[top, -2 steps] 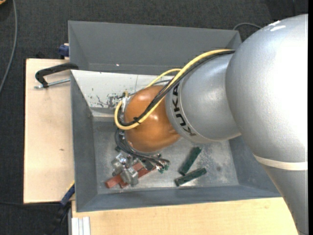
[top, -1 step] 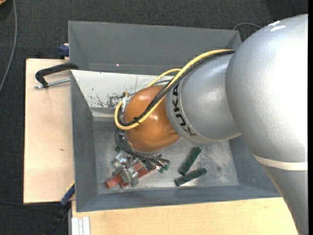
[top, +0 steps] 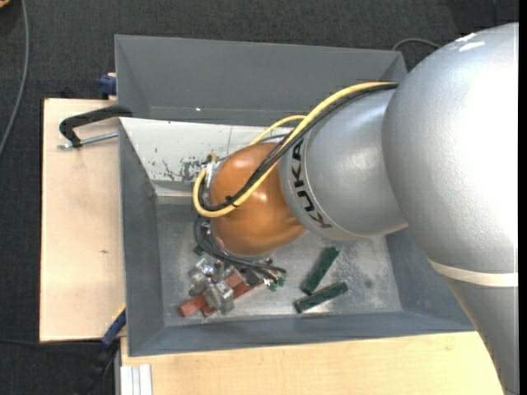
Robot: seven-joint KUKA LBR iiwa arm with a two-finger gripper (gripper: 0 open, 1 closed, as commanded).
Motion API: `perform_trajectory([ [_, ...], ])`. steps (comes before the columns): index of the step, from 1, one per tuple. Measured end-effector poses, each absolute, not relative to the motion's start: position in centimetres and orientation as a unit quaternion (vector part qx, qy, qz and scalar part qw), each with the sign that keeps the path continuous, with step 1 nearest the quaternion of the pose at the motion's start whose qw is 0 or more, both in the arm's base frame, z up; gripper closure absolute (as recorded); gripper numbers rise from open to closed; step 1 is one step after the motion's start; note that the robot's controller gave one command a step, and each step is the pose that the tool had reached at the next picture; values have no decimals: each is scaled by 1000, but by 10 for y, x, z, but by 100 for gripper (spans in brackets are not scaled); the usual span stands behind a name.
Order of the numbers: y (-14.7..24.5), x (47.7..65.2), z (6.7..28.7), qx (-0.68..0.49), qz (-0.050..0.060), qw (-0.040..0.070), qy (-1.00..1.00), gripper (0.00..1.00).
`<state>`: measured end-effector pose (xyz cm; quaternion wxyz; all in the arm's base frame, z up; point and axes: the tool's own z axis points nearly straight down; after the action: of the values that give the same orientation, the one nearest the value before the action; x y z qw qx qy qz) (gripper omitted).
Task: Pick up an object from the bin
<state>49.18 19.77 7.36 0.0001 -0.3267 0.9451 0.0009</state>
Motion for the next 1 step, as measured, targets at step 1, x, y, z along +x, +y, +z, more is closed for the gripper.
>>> perform_trajectory([
  [1,198,491,90,-326,1,-1,945,100],
])
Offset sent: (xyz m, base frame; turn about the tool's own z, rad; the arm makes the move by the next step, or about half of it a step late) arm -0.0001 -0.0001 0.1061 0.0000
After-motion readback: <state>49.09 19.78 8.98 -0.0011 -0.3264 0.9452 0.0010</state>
